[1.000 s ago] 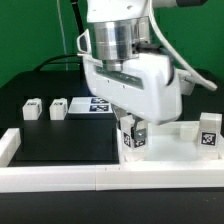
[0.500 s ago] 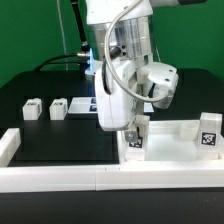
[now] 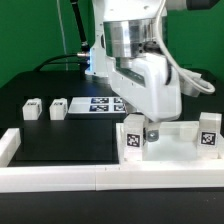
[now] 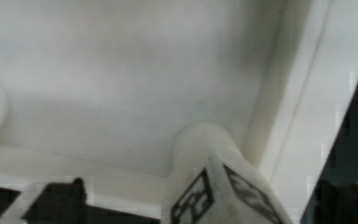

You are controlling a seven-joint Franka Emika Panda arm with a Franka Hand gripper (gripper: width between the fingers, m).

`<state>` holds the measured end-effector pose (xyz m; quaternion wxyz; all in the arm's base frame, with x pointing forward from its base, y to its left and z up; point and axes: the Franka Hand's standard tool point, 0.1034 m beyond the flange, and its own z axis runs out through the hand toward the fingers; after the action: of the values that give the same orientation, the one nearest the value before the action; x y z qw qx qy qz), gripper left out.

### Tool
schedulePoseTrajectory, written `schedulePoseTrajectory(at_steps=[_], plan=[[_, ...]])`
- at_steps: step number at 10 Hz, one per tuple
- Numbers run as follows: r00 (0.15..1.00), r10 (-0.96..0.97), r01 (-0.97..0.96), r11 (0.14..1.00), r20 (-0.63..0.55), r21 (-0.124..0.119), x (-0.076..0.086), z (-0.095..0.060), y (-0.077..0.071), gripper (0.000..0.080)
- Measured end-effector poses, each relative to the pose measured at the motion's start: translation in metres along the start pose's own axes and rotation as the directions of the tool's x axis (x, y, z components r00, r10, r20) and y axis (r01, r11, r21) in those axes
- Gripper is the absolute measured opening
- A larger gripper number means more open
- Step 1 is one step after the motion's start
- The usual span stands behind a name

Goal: Assemble square table

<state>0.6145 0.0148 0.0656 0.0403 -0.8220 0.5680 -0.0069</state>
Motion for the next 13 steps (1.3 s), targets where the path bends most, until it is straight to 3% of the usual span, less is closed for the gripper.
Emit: schedulePoseTrajectory(at_steps=[2, 3, 5, 7, 9, 10, 13], plan=[[0.989, -0.145, 0.145, 0.989, -0.006, -0.003, 0.001, 0.001, 0.0, 0.0648], [0.928, -0.371, 0.371, 0.929, -0.041, -0.009, 0.002, 0.001, -0.004, 0.0649], [0.769, -0.635, 0.635, 0.772, -0.075, -0.029, 0.004, 0.001, -0.01, 0.0649], [0.781, -0.619, 0.619, 0.785, -0.075, -0.027, 0.004, 0.001, -0.01, 0.0649], [0.805, -0.588, 0.588, 0.809, -0.076, -0.025, 0.004, 0.002, -0.01, 0.0388], [0.866, -0.494, 0.494, 0.869, -0.079, -0.019, 0.007, 0.002, -0.008, 0.0287], [0.947, -0.312, 0.313, 0.95, -0.08, 0.0, 0.007, 0.002, -0.008, 0.0288]])
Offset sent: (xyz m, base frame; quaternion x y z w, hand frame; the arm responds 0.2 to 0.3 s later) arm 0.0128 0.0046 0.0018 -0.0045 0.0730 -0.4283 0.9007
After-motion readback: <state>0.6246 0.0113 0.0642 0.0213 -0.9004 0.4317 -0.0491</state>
